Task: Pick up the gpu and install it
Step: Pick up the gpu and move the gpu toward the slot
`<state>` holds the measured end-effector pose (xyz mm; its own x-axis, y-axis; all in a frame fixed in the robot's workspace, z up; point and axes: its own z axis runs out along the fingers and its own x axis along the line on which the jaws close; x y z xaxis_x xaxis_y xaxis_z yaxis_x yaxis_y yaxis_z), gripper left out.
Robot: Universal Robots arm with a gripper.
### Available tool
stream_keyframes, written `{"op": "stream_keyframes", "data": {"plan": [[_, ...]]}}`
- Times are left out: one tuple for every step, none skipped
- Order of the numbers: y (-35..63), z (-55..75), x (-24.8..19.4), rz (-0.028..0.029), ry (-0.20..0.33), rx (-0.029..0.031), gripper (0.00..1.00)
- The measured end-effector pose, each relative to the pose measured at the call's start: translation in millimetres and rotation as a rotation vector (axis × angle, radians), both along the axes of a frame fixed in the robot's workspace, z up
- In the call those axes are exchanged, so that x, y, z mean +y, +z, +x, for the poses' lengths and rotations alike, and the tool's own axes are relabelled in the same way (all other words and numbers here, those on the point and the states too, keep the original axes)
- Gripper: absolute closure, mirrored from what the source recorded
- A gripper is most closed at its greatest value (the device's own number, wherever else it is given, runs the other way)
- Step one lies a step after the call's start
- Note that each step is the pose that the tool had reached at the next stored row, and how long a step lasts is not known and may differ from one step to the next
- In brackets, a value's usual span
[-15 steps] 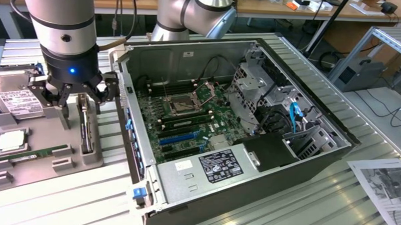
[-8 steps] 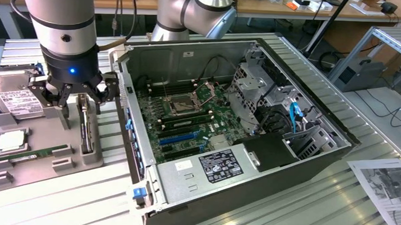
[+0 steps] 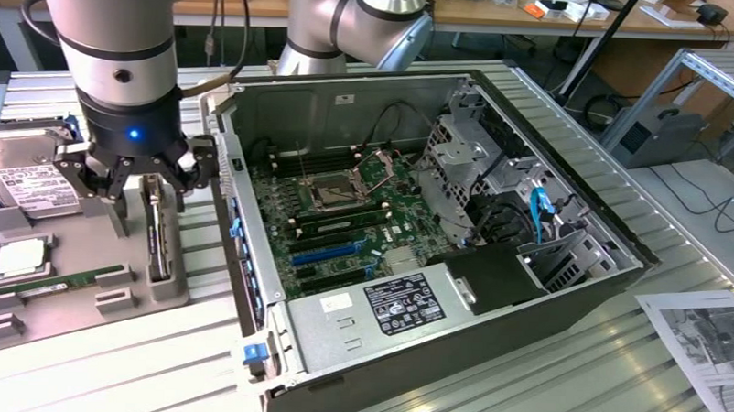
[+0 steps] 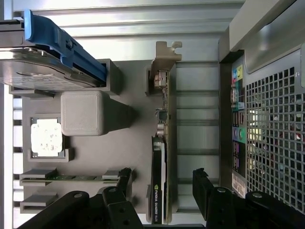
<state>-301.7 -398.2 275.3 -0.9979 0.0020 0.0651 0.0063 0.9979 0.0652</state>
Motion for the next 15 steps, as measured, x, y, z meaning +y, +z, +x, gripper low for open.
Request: {"op": "stream_keyframes", "data": {"plan": [[-1.3,0.0,0.0,0.0000,0.000,0.0000,0.37],[-2.7,0.0,0.0,0.0000,0.000,0.0001,0.37],[-4.0,0.0,0.0,0.0000,0.000,0.0000,0.37],[-5.0,0.0,0.0,0.0004,0.000,0.0000,0.37],[-5.6,0.0,0.0,0.0007,0.000,0.0000,0.37],[-6.3,0.0,0.0,0.0009,0.000,0.0000,0.37],[-7.0,0.0,0.0,0.0010,0.000,0.0001,0.37],[-7.7,0.0,0.0,0.0011,0.000,0.0001,0.37],[-8.6,0.0,0.0,0.0015,0.000,0.0000,0.37],[-9.2,0.0,0.0,0.0016,0.000,0.0000,0.37],[-11.2,0.0,0.0,0.0018,0.000,0.0000,0.37],[-12.8,0.0,0.0,0.0020,0.000,0.0000,0.37],[-14.0,0.0,0.0,0.0023,0.000,0.0000,0.37],[-15.0,0.0,0.0,0.0026,0.000,0.0001,0.37],[-15.9,0.0,0.0,0.0030,0.000,0.0000,0.37]]}}
